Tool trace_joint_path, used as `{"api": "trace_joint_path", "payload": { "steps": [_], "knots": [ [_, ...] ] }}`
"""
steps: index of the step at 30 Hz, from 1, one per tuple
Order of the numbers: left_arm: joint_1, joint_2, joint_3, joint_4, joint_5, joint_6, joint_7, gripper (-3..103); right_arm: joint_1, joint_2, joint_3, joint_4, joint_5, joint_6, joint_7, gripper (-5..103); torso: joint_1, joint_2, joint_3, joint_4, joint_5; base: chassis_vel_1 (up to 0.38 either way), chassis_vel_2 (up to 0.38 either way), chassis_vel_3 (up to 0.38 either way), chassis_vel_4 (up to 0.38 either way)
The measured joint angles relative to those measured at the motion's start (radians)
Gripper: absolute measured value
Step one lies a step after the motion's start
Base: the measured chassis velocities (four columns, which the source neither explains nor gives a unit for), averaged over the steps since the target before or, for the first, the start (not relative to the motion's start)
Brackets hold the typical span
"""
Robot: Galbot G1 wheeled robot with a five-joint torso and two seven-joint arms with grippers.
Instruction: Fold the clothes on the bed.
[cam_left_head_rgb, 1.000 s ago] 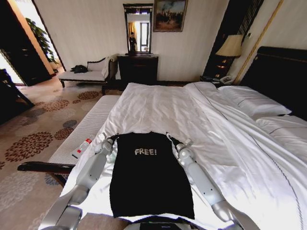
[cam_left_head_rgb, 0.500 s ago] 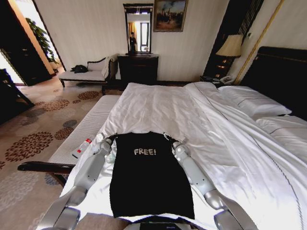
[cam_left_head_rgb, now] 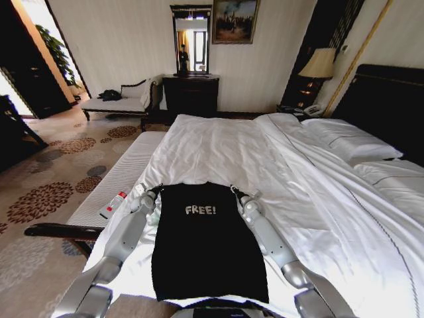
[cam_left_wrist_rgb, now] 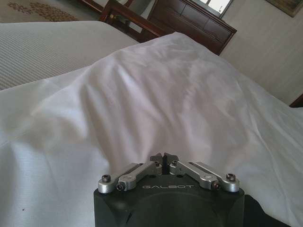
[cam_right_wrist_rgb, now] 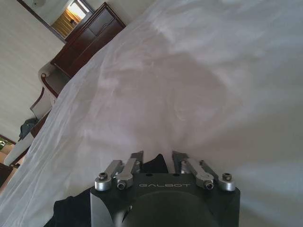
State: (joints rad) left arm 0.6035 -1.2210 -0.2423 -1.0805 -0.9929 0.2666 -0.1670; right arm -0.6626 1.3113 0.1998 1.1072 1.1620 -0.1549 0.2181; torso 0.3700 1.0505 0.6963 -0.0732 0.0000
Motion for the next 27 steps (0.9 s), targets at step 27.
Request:
{"api": "trace_joint_path", "payload": {
  "steps": [27],
  "knots": [
    [-0.116, 0.037, -0.026, -0.116, -0.125, -0.014, -0.008, 2, 0.038, -0.105, 0.003, 0.258, 0.022, 0.187, -0.132, 0, 0.000, 0.000, 0.000, 0.0000, 0.0001, 0.000, 0.000, 0.000, 0.000]
  ]
}}
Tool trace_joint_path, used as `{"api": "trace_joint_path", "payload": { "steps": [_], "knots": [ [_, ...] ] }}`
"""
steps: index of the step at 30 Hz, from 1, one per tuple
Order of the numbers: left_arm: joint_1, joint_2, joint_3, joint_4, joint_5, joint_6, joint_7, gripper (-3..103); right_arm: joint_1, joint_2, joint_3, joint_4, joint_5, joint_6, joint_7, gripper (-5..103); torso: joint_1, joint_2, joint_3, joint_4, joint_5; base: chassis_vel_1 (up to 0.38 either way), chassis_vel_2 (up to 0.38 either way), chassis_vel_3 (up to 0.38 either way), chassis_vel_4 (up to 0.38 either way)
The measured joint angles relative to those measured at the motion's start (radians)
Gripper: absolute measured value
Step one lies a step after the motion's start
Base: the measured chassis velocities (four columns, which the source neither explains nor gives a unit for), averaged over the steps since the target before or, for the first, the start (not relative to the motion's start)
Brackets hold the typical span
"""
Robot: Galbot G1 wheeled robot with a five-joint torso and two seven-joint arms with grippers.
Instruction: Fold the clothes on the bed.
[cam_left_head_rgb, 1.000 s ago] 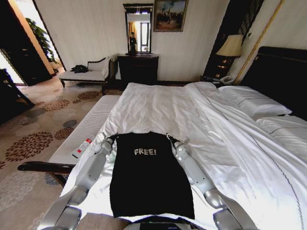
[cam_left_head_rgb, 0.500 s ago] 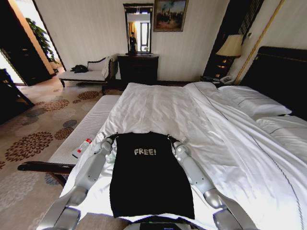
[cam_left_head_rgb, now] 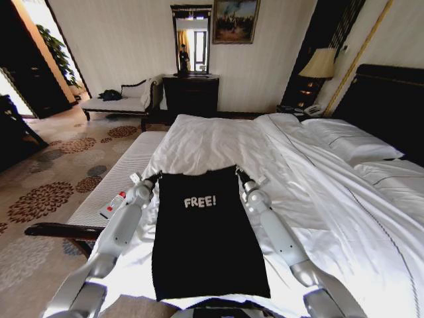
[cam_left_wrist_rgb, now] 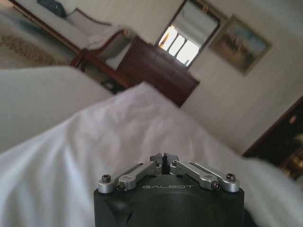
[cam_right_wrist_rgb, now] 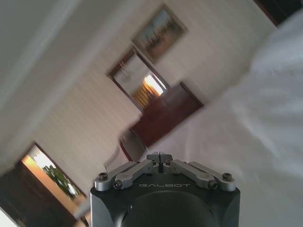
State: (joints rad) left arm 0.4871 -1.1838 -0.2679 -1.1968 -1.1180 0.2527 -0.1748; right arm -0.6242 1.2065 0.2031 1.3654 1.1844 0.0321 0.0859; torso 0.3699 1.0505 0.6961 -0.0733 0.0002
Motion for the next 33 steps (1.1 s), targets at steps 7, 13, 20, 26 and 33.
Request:
{"api": "trace_joint_path", "payload": {
  "steps": [7, 13, 20, 26, 33],
  "knots": [
    [-0.116, -0.007, -0.003, 0.066, -0.021, -0.008, 0.014, 2, 0.051, -0.034, -0.019, -0.029, 0.029, 0.050, -0.039, 0, 0.000, 0.000, 0.000, 0.0001, 0.0000, 0.000, 0.000, 0.000, 0.000],
    [-0.145, 0.003, 0.006, 0.042, -0.052, -0.010, 0.029, 2, 0.095, -0.072, -0.041, -0.016, 0.068, 0.065, -0.050, 0, 0.000, 0.000, 0.000, 0.0000, -0.0001, 0.000, 0.000, 0.000, 0.000],
    [-0.039, 0.053, 0.009, -0.081, -0.078, -0.010, 0.031, 2, 0.057, -0.133, -0.054, 0.057, 0.078, 0.066, -0.043, 0, 0.000, 0.000, 0.000, 0.0002, -0.0002, 0.000, 0.000, 0.000, 0.000],
    [0.178, 0.113, -0.022, -0.292, -0.094, -0.017, 0.043, 2, -0.082, -0.220, -0.059, 0.211, 0.076, 0.053, -0.007, 0, 0.000, 0.000, 0.000, -0.0002, -0.0001, 0.000, 0.000, 0.000, 0.000],
    [0.446, 0.160, -0.081, -0.509, -0.095, -0.021, 0.017, 2, -0.292, -0.289, -0.003, 0.381, 0.082, 0.016, 0.083, 0, 0.000, 0.000, 0.000, 0.0006, 0.0001, 0.000, 0.000, 0.000, 0.000]
  ]
}}
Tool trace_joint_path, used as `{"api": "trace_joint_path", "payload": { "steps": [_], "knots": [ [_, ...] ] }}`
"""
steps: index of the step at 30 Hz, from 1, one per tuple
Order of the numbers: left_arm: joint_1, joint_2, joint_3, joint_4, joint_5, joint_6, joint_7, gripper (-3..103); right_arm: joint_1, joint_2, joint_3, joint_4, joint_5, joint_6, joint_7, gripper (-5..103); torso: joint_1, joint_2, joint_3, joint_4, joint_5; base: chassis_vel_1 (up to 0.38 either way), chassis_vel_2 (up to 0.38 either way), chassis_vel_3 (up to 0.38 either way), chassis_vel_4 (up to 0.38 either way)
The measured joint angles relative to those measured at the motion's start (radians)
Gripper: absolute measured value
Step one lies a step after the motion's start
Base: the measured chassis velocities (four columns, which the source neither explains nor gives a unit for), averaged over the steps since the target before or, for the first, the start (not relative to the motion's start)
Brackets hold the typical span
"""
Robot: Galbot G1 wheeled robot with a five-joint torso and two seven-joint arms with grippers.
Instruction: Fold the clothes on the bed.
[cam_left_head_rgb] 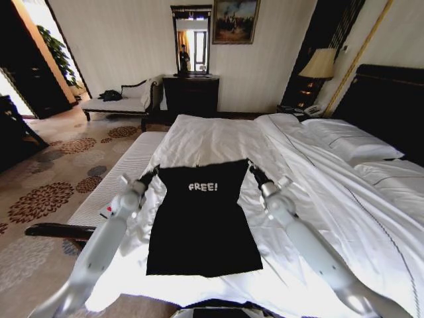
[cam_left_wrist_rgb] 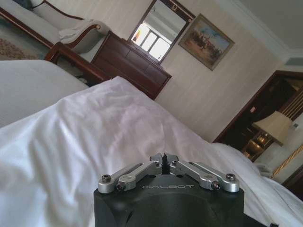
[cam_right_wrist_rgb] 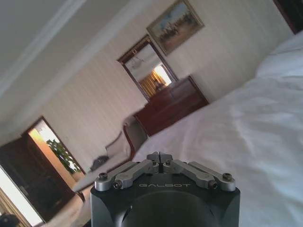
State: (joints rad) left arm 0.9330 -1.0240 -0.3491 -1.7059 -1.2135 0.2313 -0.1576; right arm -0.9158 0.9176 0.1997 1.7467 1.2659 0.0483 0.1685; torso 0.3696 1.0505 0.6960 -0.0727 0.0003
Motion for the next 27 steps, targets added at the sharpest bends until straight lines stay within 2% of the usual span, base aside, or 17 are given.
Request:
{"api": "trace_joint_path", "payload": {
  "steps": [2, 3, 5, 10, 14, 16, 20, 27],
  "knots": [
    [0.029, 0.008, 0.011, -0.042, -0.010, 0.000, -0.019, 2, -0.088, -0.015, 0.065, 0.061, -0.001, -0.004, 0.017, 0, 0.000, 0.000, 0.000, 0.0002, 0.0000, 0.000, 0.000, 0.000, 0.000],
    [0.029, 0.008, 0.011, -0.042, -0.010, 0.000, -0.019, 2, -0.088, -0.015, 0.065, 0.061, -0.001, -0.004, 0.017, 0, 0.000, 0.000, 0.000, 0.0002, 0.0000, 0.000, 0.000, 0.000, 0.000],
    [0.084, 0.023, 0.015, -0.109, -0.017, 0.008, -0.042, 2, -0.204, -0.022, 0.132, 0.118, -0.011, -0.007, 0.041, 0, 0.000, 0.000, 0.000, -0.0020, -0.0004, 0.000, 0.000, 0.000, 0.000],
    [0.218, 0.069, -0.001, -0.193, 0.011, 0.021, -0.071, 2, -0.375, -0.006, 0.190, 0.185, -0.056, -0.013, 0.072, 0, 0.000, 0.000, 0.000, -0.0004, -0.0002, 0.000, 0.000, 0.000, 0.000],
    [0.304, 0.105, -0.004, -0.232, 0.045, 0.031, -0.084, 2, -0.445, 0.010, 0.199, 0.204, -0.098, -0.014, 0.085, 0, 0.000, 0.000, 0.000, -0.0005, -0.0004, 0.000, 0.000, 0.000, 0.000],
    [0.385, 0.124, -0.008, -0.264, 0.086, 0.041, -0.101, 2, -0.492, 0.028, 0.193, 0.224, -0.135, -0.013, 0.095, 0, 0.000, 0.000, 0.000, -0.0003, -0.0004, 0.000, 0.000, 0.000, 0.000],
    [0.471, 0.134, -0.022, -0.309, 0.104, 0.054, -0.124, 2, -0.548, 0.038, 0.172, 0.252, -0.198, -0.010, 0.112, 0, 0.000, 0.000, 0.000, -0.0004, -0.0003, 0.000, 0.000, 0.000, 0.000],
    [0.586, 0.167, -0.075, -0.385, 0.113, 0.066, -0.133, 2, -0.627, 0.034, 0.169, 0.310, -0.229, -0.003, 0.160, 0, 0.000, 0.000, 0.000, -0.0006, -0.0003, 0.000, 0.000, 0.000, 0.000]
  ]
}}
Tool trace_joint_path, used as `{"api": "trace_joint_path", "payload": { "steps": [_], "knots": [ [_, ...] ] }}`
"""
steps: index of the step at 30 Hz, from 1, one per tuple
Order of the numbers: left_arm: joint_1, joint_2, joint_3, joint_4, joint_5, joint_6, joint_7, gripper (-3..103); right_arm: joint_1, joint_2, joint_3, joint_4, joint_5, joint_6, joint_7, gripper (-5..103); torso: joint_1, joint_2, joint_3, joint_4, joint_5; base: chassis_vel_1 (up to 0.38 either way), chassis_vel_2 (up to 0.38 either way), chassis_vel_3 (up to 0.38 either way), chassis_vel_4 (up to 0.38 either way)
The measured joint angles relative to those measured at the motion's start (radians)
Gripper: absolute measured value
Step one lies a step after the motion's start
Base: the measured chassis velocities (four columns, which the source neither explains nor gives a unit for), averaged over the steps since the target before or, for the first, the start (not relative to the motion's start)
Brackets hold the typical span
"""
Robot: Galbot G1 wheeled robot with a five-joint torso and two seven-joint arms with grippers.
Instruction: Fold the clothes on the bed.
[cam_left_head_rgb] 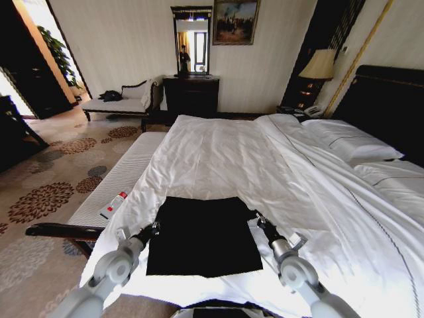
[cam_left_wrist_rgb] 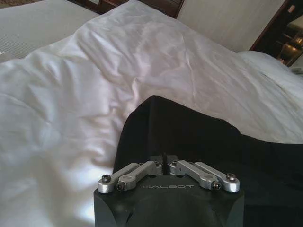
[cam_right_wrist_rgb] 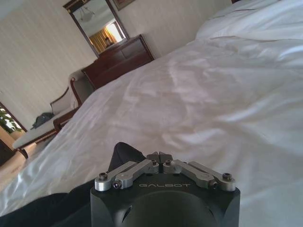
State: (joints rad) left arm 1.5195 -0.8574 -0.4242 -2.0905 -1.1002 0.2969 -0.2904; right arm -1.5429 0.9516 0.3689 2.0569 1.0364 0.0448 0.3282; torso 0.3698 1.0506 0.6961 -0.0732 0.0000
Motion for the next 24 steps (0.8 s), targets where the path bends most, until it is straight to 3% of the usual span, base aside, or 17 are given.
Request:
{"api": "trace_joint_path", "payload": {
  "steps": [15, 24],
  "knots": [
    [0.198, 0.033, -0.082, -0.089, 0.066, -0.009, 0.028, 2, -0.180, 0.032, -0.030, 0.068, -0.098, 0.067, 0.070, 0, 0.000, 0.000, 0.000, 0.0000, 0.0001, 0.000, 0.000, 0.000, 0.000],
    [0.200, 0.003, -0.077, -0.060, 0.106, -0.019, 0.032, 2, -0.217, 0.059, -0.048, 0.042, -0.158, 0.086, 0.074, 0, 0.000, 0.000, 0.000, 0.0000, 0.0000, 0.000, 0.000, 0.000, 0.000]
  ]
}}
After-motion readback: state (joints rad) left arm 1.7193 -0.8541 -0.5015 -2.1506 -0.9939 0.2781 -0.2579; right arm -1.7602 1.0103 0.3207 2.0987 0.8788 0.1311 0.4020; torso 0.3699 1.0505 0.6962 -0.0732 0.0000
